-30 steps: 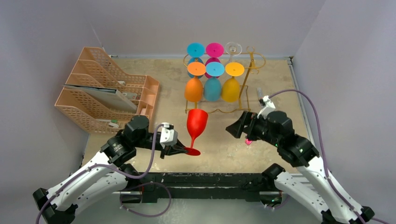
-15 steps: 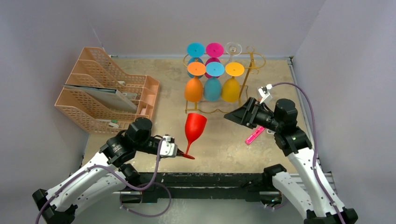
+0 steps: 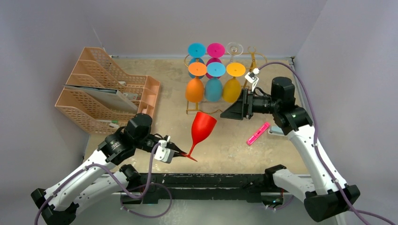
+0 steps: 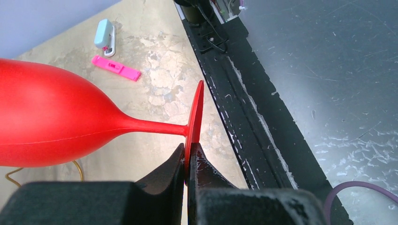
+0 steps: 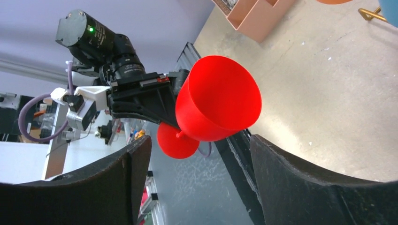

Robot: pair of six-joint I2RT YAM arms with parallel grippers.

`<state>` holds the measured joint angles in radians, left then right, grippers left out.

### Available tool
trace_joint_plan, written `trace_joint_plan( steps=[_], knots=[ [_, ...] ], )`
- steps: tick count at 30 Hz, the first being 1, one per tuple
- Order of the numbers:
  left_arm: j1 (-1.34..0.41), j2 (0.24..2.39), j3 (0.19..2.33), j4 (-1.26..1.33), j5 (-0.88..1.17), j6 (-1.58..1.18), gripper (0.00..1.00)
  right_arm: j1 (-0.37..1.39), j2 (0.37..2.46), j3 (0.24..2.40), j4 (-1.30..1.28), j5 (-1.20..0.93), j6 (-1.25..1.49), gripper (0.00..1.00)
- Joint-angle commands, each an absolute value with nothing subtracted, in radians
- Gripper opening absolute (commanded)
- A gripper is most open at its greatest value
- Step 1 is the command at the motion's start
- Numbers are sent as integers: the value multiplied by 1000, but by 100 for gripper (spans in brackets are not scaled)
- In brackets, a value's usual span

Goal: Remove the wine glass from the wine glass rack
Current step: Place the wine glass at the center of the board.

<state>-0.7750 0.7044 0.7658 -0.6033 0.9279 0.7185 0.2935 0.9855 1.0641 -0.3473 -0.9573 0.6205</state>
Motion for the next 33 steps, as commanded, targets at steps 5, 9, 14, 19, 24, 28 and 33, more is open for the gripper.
trace_joint_plan(
  steps=[5,9,14,19,24,28,33],
  knots=[
    [-778,671,772,-556,991,752,0,392,1057,1198,-521,-943,499,73],
    [-778,684,771,-565,1007,766,0,449,1072,1224,-463,-910,539,67],
    [-777,686,767,-571,1031,789,0,471,1118,1263,-476,-914,545,65],
    [-776,696,771,-583,1032,805,0,494,1124,1261,-465,-977,535,60],
    [-775,713,779,-614,1043,832,0,497,1132,1282,-525,-1004,510,58],
    [-775,708,778,-604,1032,833,0,504,1143,1285,-539,-1036,512,54],
    [-772,718,769,-561,1050,812,0,531,1178,1284,-522,-1058,521,39]
  ],
)
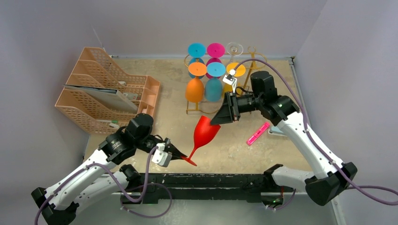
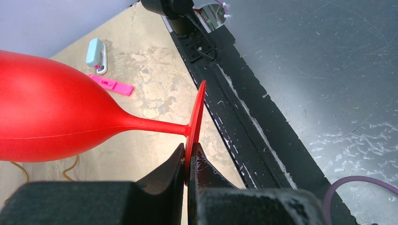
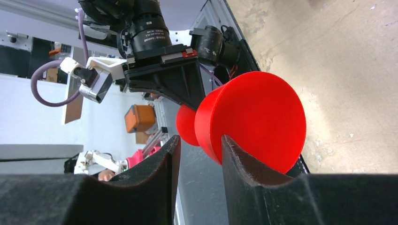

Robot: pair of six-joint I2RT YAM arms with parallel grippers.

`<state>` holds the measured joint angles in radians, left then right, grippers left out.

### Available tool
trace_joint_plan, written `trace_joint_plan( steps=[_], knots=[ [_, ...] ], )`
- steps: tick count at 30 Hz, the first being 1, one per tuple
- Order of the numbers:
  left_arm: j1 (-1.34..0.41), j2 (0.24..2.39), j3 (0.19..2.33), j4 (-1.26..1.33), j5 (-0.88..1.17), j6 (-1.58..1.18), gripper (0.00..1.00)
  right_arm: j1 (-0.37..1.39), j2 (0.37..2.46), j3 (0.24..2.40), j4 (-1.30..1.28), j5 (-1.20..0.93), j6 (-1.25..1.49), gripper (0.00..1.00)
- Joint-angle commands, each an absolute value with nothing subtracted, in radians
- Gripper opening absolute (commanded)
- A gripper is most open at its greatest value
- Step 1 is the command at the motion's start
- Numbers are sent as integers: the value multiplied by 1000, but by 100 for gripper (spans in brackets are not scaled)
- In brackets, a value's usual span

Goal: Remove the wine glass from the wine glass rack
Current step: Place the wine glass at the center of the board.

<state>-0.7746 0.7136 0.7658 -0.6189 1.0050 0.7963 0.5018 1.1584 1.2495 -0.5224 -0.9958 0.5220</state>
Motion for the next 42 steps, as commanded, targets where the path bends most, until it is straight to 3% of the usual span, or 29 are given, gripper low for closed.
trace_joint_plan(
  steps=[1,7,13,17,22,26,27,28,30,34,42],
  knots=[
    [-771,720,769,-560,1053,811,0,539,1181,1281,-511,-1056,529,40],
    [-764,714,764,-557,1051,813,0,575,1192,1295,-497,-1063,535,39],
    [-759,721,754,-561,1030,806,0,603,1184,1289,-455,-1088,564,23],
    [-759,722,747,-559,1020,801,0,614,1181,1294,-494,-1064,538,0],
    [-759,731,745,-565,1025,793,2,624,1172,1299,-526,-1033,511,0],
    [-759,724,742,-547,1008,753,21,627,1160,1309,-556,-997,497,0],
    [-759,720,741,-539,1003,732,44,629,1157,1316,-574,-991,479,0],
    [-759,714,742,-537,994,720,57,634,1156,1325,-599,-976,448,0],
    [-759,702,740,-532,964,694,66,644,1147,1349,-663,-927,402,0],
    [-759,676,730,-512,871,641,76,652,1145,1405,-801,-813,318,0],
    [-759,597,678,-365,549,369,82,687,1132,1399,-830,-594,289,0]
  ],
)
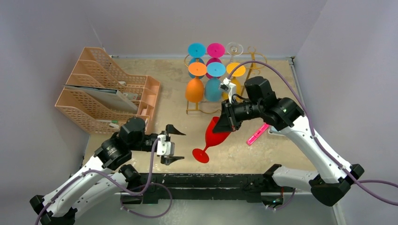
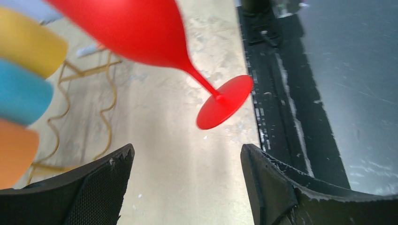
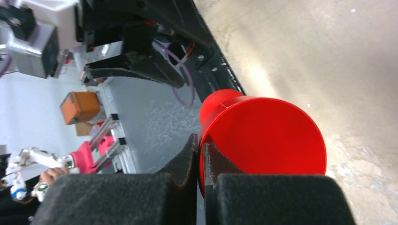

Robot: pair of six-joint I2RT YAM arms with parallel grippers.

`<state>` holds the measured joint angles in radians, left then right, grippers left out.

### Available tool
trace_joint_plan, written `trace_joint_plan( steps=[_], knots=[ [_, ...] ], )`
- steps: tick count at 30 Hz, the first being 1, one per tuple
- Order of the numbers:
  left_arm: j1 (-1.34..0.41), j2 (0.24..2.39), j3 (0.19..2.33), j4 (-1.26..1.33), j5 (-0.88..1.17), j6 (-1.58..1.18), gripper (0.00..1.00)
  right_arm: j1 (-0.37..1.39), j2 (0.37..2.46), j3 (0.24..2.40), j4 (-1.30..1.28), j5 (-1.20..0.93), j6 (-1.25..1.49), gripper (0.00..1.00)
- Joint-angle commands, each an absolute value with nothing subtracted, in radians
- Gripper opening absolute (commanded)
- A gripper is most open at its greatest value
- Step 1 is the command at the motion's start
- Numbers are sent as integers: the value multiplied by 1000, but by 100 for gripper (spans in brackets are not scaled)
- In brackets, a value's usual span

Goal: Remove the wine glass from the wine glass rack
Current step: Place the wine glass at the center of the board.

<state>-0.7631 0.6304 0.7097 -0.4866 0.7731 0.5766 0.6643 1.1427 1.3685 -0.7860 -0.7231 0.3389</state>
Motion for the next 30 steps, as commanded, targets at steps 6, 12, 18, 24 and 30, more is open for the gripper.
trace_joint_plan(
  steps=[6,12,18,24,30],
  knots=[
    [-760,538,670,-305,90,73,85,722,1105,1357,-828,-342,252,0],
    [-746,593,730,-390,-192,-175,87,743,1109,1291,-805,-173,217,0],
    [-727,718,843,-558,-270,-201,88,817,1133,1249,-749,-58,177,0],
    [-726,725,879,-618,-295,-224,88,963,1148,1199,-608,127,142,0],
    [-717,666,897,-668,-407,-256,89,1057,1211,1160,-423,182,108,0]
  ],
)
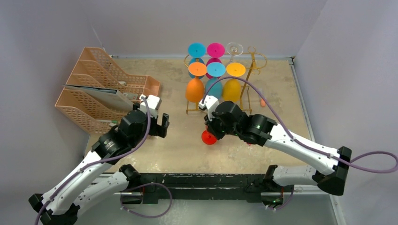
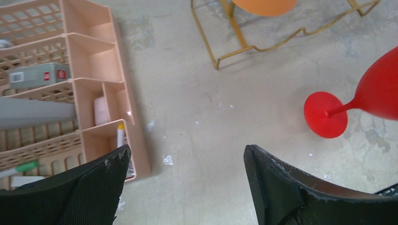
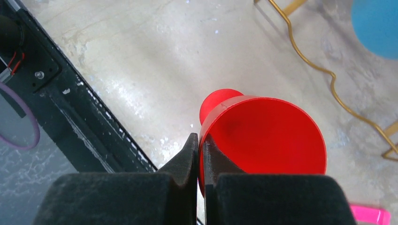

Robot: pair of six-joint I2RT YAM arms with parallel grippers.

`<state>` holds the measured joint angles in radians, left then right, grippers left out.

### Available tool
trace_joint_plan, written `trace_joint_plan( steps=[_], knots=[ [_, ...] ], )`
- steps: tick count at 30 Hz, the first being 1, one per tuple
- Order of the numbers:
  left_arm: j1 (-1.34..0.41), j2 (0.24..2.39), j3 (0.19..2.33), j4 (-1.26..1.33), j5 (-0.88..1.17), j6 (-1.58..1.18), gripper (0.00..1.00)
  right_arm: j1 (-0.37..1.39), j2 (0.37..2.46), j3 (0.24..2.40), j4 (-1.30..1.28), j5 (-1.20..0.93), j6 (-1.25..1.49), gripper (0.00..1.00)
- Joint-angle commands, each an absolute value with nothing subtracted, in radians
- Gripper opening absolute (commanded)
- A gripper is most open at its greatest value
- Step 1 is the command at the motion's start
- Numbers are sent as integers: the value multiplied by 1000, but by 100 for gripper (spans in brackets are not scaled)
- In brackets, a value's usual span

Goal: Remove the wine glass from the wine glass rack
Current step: Place the wine glass at the center of the board.

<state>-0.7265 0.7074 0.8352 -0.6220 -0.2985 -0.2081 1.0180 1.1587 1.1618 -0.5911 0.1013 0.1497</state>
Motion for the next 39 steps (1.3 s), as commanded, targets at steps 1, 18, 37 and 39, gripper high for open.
trace_joint_plan(
  steps=[1,18,37,39],
  knots=[
    [-714,652,902,-679,-426,-263,89,1066,1237,1172,-414,178,107,0],
    [-593,571,916,-745,-568,-352,89,1100,1632,1452,-383,143,141,0],
    [-567,490,908,-752,-652,-369,89,1100,1815,1679,-603,151,112,11],
    [-566,498,911,-754,-649,-368,89,1099,1816,1678,-610,162,111,14]
  ],
)
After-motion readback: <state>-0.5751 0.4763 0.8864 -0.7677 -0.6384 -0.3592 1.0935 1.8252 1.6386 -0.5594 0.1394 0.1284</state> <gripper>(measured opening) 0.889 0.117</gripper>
